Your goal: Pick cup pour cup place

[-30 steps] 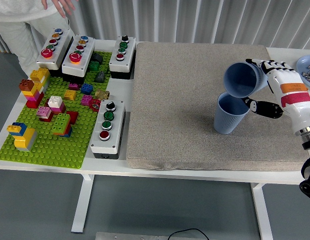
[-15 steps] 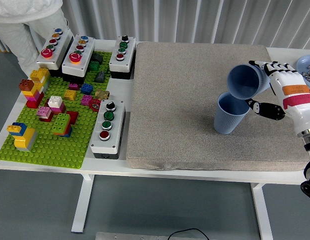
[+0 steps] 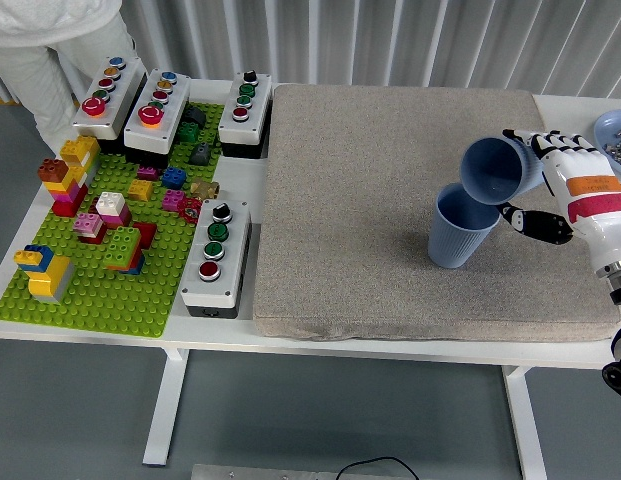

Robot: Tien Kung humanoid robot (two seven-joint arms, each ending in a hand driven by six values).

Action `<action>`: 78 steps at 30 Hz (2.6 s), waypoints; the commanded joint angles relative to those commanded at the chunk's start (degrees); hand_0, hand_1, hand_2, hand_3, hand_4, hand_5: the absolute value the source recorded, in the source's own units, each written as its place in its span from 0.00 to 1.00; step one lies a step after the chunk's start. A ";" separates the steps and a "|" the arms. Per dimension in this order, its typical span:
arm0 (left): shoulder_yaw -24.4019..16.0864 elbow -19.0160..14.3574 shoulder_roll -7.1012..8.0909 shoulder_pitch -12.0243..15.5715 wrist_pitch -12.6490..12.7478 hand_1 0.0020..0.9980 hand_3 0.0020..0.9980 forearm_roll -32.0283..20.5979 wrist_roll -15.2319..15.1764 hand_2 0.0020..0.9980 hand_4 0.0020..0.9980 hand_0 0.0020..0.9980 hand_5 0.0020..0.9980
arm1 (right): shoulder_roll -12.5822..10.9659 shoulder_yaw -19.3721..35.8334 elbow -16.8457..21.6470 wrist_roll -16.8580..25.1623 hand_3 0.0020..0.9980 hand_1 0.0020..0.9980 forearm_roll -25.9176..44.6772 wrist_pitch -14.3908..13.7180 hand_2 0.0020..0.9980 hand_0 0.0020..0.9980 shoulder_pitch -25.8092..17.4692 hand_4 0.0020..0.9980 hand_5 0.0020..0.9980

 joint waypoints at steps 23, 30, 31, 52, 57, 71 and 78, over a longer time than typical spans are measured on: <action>-0.08 -0.08 0.14 -0.05 -0.06 0.71 0.63 0.04 0.09 0.72 0.49 0.70 0.92 | -2.76 -4.36 1.73 -6.46 0.60 0.66 -10.24 0.07 0.54 0.86 4.37 0.65 0.00; 0.01 -0.06 0.15 -0.15 -0.11 0.71 0.62 -0.04 0.07 0.72 0.49 0.70 0.92 | -3.12 -4.53 1.89 -6.95 0.59 0.66 -10.69 0.48 0.54 0.86 5.00 0.64 0.00; 0.02 -0.06 0.14 -0.15 -0.11 0.71 0.62 -0.05 0.07 0.72 0.49 0.70 0.92 | -3.12 -4.60 1.90 -7.22 0.59 0.66 -11.07 0.33 0.54 0.86 5.04 0.64 0.00; 0.04 -0.05 0.15 -0.15 -0.17 0.71 0.63 -0.11 0.05 0.72 0.49 0.70 0.92 | -3.11 -4.67 1.81 -10.60 0.59 0.66 -13.88 0.00 0.55 0.87 5.09 0.64 0.00; 0.04 -0.04 0.15 -0.23 -0.19 0.71 0.63 -0.04 0.06 0.72 0.49 0.70 0.92 | -3.02 -4.47 1.71 -10.43 0.59 0.66 -13.35 0.05 0.55 0.87 5.09 0.63 0.00; 0.03 -0.06 0.15 -0.09 -0.21 0.71 0.63 -0.03 0.08 0.72 0.49 0.70 0.92 | -2.98 -4.49 1.71 -10.18 0.59 0.66 -12.28 0.34 0.55 0.87 4.94 0.63 0.00; -0.01 -0.07 0.15 0.00 -0.22 0.71 0.63 0.00 0.11 0.72 0.49 0.70 0.92 | -2.97 -3.97 1.98 -9.93 0.59 0.67 -11.11 0.31 0.55 0.87 4.68 0.62 0.00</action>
